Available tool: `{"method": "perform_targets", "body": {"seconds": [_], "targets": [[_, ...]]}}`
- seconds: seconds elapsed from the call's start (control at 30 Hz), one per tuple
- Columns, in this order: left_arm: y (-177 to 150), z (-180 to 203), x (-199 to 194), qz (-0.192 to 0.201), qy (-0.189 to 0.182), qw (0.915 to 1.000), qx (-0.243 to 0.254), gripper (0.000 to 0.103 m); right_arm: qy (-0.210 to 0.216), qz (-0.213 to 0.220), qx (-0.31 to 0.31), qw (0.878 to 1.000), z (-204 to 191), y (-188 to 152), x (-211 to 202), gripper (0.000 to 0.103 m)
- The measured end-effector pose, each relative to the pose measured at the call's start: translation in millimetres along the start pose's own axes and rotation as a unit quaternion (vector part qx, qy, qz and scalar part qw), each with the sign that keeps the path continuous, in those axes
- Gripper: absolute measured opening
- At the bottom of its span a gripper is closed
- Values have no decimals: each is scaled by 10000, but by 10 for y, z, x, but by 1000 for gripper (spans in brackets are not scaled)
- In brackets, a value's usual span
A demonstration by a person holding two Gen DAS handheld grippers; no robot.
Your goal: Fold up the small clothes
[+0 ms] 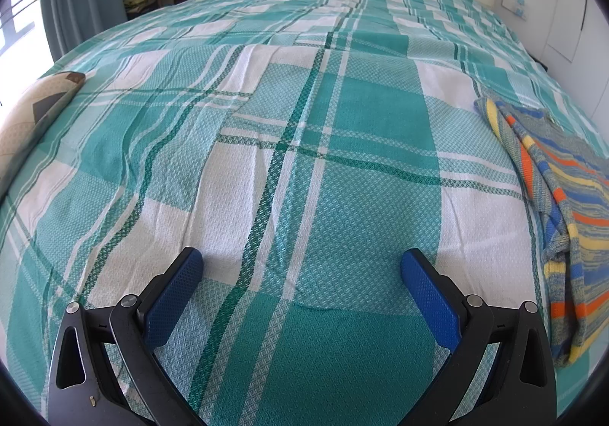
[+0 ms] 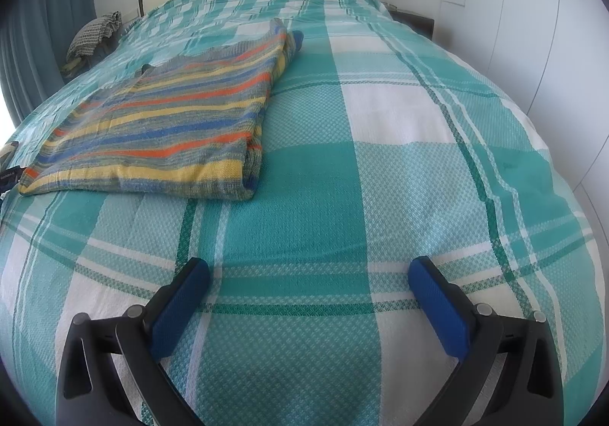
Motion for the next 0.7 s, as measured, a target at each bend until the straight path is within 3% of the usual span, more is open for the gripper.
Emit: {"method": "perform_targets", "body": {"seconds": [0.7], "targets": [[10,-9,4,4,3,10000,-1,103,36,0,26,10000,3,5,0,103]]}}
Point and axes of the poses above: each gripper's, at about its wrist camera, not at the fingertips, and x roughly the way its jaws point, z to its right, y to its top, the point moved 8 cm from there along x, roughly the way its jaws point, and after that the axes turned 11 degrees about -x, right-handed, at the moved point
